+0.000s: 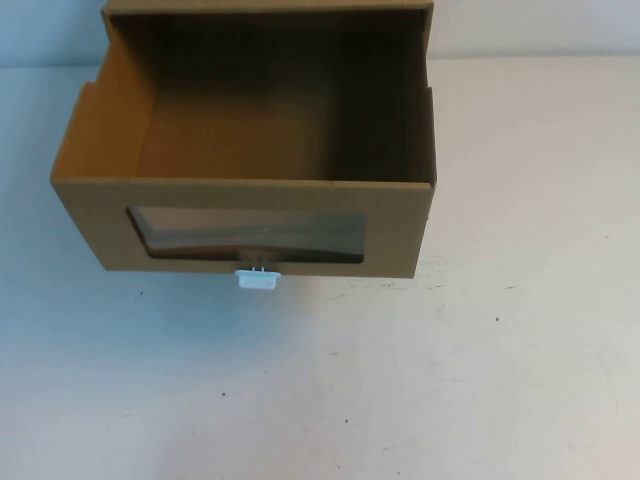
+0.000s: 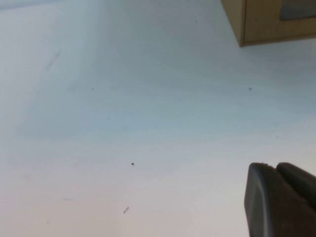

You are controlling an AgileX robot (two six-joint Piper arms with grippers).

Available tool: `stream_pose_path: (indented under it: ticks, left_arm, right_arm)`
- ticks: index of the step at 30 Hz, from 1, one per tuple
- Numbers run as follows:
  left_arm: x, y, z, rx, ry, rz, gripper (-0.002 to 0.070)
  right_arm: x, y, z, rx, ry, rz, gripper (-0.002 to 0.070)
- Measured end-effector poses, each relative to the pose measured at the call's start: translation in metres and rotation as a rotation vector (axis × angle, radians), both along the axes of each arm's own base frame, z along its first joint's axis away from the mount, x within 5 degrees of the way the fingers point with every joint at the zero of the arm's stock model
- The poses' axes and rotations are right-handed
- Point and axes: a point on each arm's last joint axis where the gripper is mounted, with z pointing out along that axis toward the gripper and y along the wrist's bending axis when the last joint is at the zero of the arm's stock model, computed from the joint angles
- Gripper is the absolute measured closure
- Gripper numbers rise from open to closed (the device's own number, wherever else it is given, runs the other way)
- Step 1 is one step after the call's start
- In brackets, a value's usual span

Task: Open the shoe box
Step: 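Pull the top drawer of the cardboard box fully open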

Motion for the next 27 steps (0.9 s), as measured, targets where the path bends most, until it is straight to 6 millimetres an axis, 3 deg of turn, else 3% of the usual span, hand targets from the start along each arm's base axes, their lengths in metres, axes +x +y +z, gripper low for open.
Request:
stream_pose_path:
  ticks: [27]
  left_arm:
    - [-0.0005, -0.0004, -0.0012, -0.007, 0.013, -0.003, 0.0679]
  right_arm:
    - [-0.0023, -0.0007, -0.0002, 0.037, 0.028, 0.012, 0.0689]
